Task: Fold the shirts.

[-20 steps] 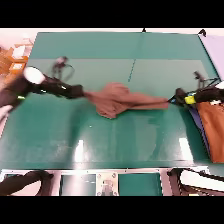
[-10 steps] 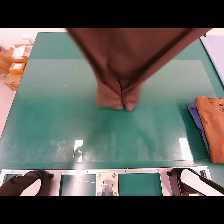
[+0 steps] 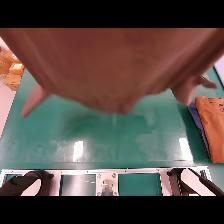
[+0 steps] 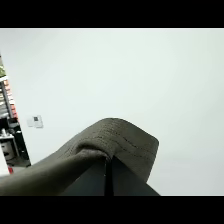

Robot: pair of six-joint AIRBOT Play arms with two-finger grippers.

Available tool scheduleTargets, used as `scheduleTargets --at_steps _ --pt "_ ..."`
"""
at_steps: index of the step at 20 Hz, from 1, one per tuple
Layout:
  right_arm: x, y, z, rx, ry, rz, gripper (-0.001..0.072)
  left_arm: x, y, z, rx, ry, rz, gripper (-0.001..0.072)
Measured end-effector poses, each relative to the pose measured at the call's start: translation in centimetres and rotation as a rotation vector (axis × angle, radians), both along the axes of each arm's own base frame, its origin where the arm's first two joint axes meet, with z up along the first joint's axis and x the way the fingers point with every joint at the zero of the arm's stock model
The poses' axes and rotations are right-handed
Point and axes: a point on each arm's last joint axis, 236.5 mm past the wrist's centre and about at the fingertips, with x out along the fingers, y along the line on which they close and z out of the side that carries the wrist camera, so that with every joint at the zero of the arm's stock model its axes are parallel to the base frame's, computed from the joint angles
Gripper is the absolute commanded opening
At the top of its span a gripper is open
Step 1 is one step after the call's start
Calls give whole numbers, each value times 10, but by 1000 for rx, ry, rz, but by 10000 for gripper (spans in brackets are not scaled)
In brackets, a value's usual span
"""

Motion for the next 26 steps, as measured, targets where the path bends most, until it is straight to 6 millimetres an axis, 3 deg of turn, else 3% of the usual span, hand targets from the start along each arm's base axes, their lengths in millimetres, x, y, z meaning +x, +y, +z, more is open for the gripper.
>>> scheduleTargets --at_steps 2,5,8,10,12,14,15,17,20,22,26 --pt "30 -12 -25 20 74 -4 11 44 5 -28 -10 78 35 31" --pt "103 -21 -98 32 269 17 11 134 5 -98 8 263 71 30" --pt "187 -17 -204 22 519 48 11 231 -1 -198 38 496 78 31" --pt "236 -10 -286 34 697 81 11 285 -5 -278 66 661 77 31" --pt "269 -4 -361 52 852 110 11 323 -9 -355 86 809 68 31" --pt "288 1 -428 71 988 136 11 343 -13 -425 110 943 53 33" --pt "294 2 -458 79 1048 147 11 349 -16 -454 119 1003 43 35" --pt "301 2 -506 94 1142 154 11 348 -19 -504 153 1119 15 499" --pt "301 -12 -562 78 1262 116 10 323 -12 -540 192 1288 -43 487" --pt "296 -37 -591 52 1334 47 11 294 1 -557 206 1437 -81 486" --pt "274 -101 -629 8 1467 -100 11 203 8 -584 214 1720 -163 488"
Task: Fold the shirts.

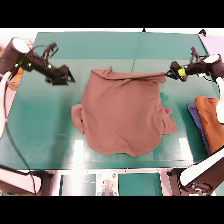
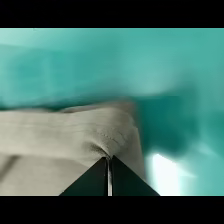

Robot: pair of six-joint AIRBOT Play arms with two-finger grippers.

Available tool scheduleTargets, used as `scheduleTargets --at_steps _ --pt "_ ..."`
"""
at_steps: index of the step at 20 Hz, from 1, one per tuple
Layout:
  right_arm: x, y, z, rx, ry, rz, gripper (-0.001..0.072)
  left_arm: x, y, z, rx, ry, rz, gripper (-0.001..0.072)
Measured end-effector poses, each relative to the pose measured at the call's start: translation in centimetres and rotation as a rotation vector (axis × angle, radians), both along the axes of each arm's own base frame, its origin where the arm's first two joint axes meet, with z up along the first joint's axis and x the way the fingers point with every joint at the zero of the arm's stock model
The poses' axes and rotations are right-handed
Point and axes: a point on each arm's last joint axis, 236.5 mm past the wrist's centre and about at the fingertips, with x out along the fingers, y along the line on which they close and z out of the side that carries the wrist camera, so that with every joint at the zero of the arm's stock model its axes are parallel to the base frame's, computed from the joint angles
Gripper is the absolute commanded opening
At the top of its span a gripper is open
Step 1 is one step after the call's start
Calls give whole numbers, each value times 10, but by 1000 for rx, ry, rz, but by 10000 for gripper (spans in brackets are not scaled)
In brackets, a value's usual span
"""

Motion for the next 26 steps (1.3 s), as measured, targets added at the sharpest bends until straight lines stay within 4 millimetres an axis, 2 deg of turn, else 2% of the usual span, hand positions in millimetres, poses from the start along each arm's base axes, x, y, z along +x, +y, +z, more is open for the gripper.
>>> scheduleTargets --at_steps 2,4,7,9,12,14,15,16,17,19,21,24,26 --pt "-14 -28 -11 -45 56 -26 11 -52 -7 -17 -19 96 17 488" --pt "-25 -52 -19 -78 98 -51 11 -103 -25 -35 -55 159 42 488" --pt "-37 -73 -25 -102 132 -75 11 -174 -59 -70 -114 255 79 488" --pt "-41 -81 -27 -110 145 -84 11 -209 -83 -91 -144 297 96 487" --pt "-45 -85 -28 -114 159 -87 11 -236 -113 -111 -161 304 118 487" --pt "-48 -87 -29 -114 171 -84 11 -239 -125 -123 -164 300 158 487" --pt "-50 -88 -30 -114 177 -84 11 -241 -129 -128 -167 312 174 409" --pt "-54 -88 -31 -112 191 -79 10 -243 -131 -134 -162 327 187 108" --pt "-59 -89 -32 -113 208 -73 10 -243 -128 -141 -148 328 191 33" --pt "-70 -91 -35 -121 251 -61 10 -231 -123 -145 -144 301 202 33" --pt "-88 -93 -38 -133 317 -44 9 -191 -102 -142 -123 207 247 32" --pt "-124 -86 -38 -137 414 -21 9 -129 -50 -129 -40 60 291 32" --pt "-153 -67 -37 -121 464 -3 9 -89 -12 -109 -13 -22 345 32"
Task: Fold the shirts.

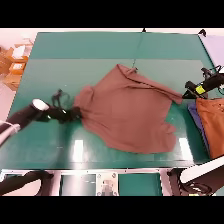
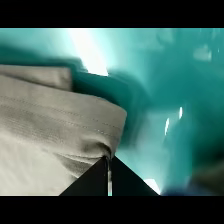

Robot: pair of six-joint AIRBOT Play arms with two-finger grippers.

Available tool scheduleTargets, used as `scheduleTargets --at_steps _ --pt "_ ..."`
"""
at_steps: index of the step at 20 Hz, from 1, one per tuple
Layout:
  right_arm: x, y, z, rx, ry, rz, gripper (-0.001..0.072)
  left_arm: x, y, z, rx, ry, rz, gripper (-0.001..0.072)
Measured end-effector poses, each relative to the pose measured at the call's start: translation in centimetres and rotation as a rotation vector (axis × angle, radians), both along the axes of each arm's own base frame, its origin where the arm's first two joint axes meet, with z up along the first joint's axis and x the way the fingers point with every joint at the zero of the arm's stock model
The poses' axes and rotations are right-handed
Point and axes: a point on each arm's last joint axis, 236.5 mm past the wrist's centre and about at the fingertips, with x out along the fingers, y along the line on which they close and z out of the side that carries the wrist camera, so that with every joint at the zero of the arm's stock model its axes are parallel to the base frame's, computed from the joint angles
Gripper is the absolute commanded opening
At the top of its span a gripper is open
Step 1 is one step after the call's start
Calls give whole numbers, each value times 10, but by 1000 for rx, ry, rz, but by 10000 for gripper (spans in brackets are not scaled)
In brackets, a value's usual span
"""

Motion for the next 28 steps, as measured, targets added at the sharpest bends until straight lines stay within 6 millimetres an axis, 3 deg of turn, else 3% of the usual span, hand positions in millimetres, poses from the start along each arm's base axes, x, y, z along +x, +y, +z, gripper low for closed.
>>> scheduleTargets --at_steps 4,7,9,10,11,13,15,17,20,21,22,23,24,28 --pt "-72 68 1 78 51 12 11 65 74 27 83 -101 72 32" --pt "-133 125 -6 136 76 31 11 106 103 36 110 -138 62 33" --pt "-156 155 -11 178 63 33 11 132 112 41 112 -159 44 34" --pt "-163 165 -12 194 51 27 11 144 113 45 105 -171 38 198" --pt "-167 172 -14 203 39 22 11 150 113 48 96 -170 24 469" --pt "-170 180 -15 215 20 18 12 156 113 59 61 -159 7 487" --pt "-164 182 -11 213 -18 27 11 143 116 67 20 -94 -22 485" --pt "-151 179 -2 206 -70 36 11 117 119 76 -18 -16 -42 341" --pt "-124 154 17 175 -166 1 15 64 122 86 -29 63 -42 345" --pt "-113 139 24 156 -205 -27 75 43 118 86 -34 86 -46 465" --pt "-102 122 33 135 -246 -65 264 23 113 86 -41 104 -46 508" --pt "-94 106 40 116 -279 -100 477 1 107 84 -47 127 -45 508" --pt "-88 91 45 98 -306 -134 543 -18 101 80 -57 146 -43 508" --pt "-80 42 57 45 -364 -248 543 -91 49 58 -137 213 -73 508"
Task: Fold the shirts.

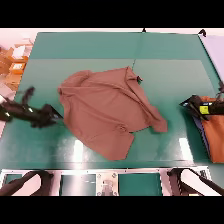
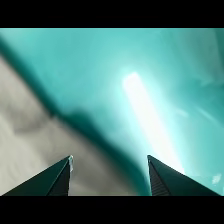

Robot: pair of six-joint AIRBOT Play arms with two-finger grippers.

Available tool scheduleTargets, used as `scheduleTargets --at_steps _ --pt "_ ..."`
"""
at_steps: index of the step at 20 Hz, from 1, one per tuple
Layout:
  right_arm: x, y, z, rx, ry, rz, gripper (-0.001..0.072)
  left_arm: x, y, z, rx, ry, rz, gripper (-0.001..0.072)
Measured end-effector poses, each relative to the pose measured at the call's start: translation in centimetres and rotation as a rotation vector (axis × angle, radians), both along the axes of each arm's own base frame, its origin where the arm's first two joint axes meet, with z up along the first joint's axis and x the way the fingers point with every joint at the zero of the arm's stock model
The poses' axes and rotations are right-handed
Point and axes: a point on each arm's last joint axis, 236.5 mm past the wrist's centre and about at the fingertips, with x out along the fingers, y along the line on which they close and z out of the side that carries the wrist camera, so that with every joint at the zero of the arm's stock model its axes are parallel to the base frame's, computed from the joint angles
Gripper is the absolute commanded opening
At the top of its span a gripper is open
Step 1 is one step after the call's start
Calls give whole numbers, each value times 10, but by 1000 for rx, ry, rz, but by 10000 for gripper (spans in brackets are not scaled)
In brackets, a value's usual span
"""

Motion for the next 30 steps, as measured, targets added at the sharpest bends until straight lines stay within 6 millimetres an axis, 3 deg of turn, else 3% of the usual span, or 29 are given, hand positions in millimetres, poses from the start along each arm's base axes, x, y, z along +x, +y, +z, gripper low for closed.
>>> scheduleTargets --at_steps 3,6,9,14,16,17,18,19,22,24,27,30 --pt "0 -14 3 -7 -12 -39 543 -47 -49 -27 -60 68 -39 508" --pt "2 -19 5 -3 -21 -57 543 -75 -90 -47 -101 88 -60 507" --pt "2 -20 5 0 -25 -64 543 -84 -108 -64 -83 76 -37 507" --pt "2 -21 6 1 -28 -68 543 -87 -111 -77 -50 69 -4 506" --pt "3 -20 6 7 -31 -70 543 -79 -108 -80 -33 52 34 464" --pt "3 -19 6 12 -33 -71 543 -73 -106 -83 -22 38 60 299" --pt "4 -19 7 15 -34 -72 543 -63 -103 -87 -6 11 88 68" --pt "4 -18 7 17 -35 -73 543 -59 -100 -91 5 -6 98 32" --pt "3 -16 6 27 -30 -69 543 -48 -94 -92 16 -39 95 32" --pt "-1 -12 4 38 -14 -58 543 -39 -77 -89 61 -56 58 32" --pt "-18 2 -9 84 49 -32 543 -16 -27 -74 161 -79 26 32" --pt "-51 31 -41 169 165 -1 543 5 24 -52 236 -113 34 33"
